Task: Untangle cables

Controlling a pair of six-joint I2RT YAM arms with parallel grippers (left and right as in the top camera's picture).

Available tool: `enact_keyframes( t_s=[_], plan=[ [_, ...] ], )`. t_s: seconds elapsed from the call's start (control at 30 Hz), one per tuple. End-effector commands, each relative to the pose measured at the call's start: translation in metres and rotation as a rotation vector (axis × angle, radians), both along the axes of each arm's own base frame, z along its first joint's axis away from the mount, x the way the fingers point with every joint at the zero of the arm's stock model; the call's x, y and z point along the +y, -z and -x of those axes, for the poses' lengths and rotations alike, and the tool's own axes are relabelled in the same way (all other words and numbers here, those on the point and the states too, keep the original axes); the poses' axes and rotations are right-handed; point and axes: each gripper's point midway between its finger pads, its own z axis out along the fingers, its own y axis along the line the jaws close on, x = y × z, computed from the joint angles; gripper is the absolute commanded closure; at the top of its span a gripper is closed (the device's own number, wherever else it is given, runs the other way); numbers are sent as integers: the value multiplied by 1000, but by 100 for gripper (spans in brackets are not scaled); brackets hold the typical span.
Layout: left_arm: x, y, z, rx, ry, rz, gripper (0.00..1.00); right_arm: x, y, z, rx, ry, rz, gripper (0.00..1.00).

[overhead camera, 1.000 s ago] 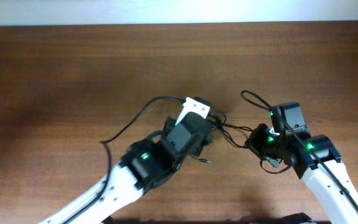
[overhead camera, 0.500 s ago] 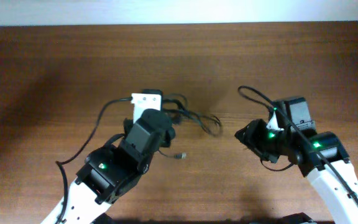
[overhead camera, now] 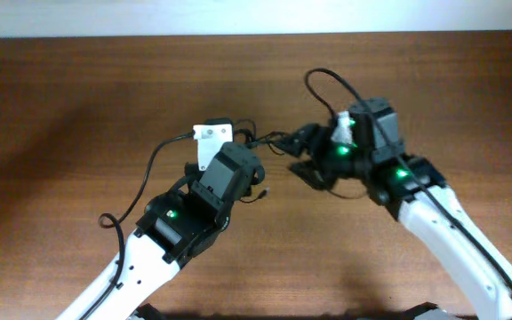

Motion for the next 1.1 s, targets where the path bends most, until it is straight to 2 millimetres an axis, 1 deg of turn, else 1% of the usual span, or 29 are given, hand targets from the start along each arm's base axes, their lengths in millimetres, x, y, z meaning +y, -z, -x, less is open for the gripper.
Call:
enact_keyframes(
  t_s=[0.0,0.07,0.13,0.2,0.27,0.33,0.4,0.43,0.47,0.5,0.53,0.57,0.6,0.7,0.73,0.77,0.8,0.87,0.9,0.97,1.0,1.03,1.07],
  plan=[
    [-16,-4,4,18,134,0,100,23,13,-12,117,17,-82,39],
    [-20,-3,6,27,159,4,100,28,28,-20,173,39,-93,44],
    [-20,-3,6,26,159,4,100,33,39,-19,228,49,-92,54],
    [-20,-3,5,24,158,6,100,36,44,-17,241,42,-85,77],
    [-20,-3,6,23,158,6,100,37,45,-16,224,27,-78,96],
    [-20,-4,5,22,156,6,100,39,43,-10,181,-41,-75,96],
    [-18,-4,4,16,149,1,100,46,36,5,31,-232,-72,96],
    [-15,-6,2,3,128,-7,100,43,44,16,19,-291,-38,96],
    [-7,-9,-1,-16,72,-11,100,31,63,30,70,-309,47,96],
    [4,-13,-5,-47,-19,-8,100,6,92,47,161,-293,212,96],
    [13,-17,-8,-74,-95,5,100,-20,114,63,244,-275,367,96],
    [12,-18,-8,-77,-96,14,100,-30,121,70,263,-286,425,96],
    [11,-18,-8,-76,-91,21,100,-31,120,73,243,-319,434,96],
    [11,-17,-8,-72,-91,16,100,-34,116,71,123,-401,469,96],
    [11,-17,-8,-72,-91,16,100,-38,118,71,123,-401,490,96],
    [11,-17,-8,-72,-91,16,100,-45,122,71,131,-387,536,96],
    [11,-17,-8,-71,-91,16,100,-46,121,69,128,-383,540,88],
    [13,-15,-6,-62,-91,7,100,-46,113,65,123,-375,535,76],
    [13,-13,-5,-56,-90,0,100,-48,105,61,124,-366,535,73],
    [16,-11,-3,-47,-95,-14,100,-53,82,52,125,-337,530,73],
    [16,-11,-3,-46,-95,-14,100,-52,69,48,115,-330,515,68],
    [15,-11,-3,-44,-92,-11,100,-40,55,46,104,-336,445,60],
    [14,-10,-3,-41,-87,-7,100,-28,46,45,127,-317,361,56]
  ],
)
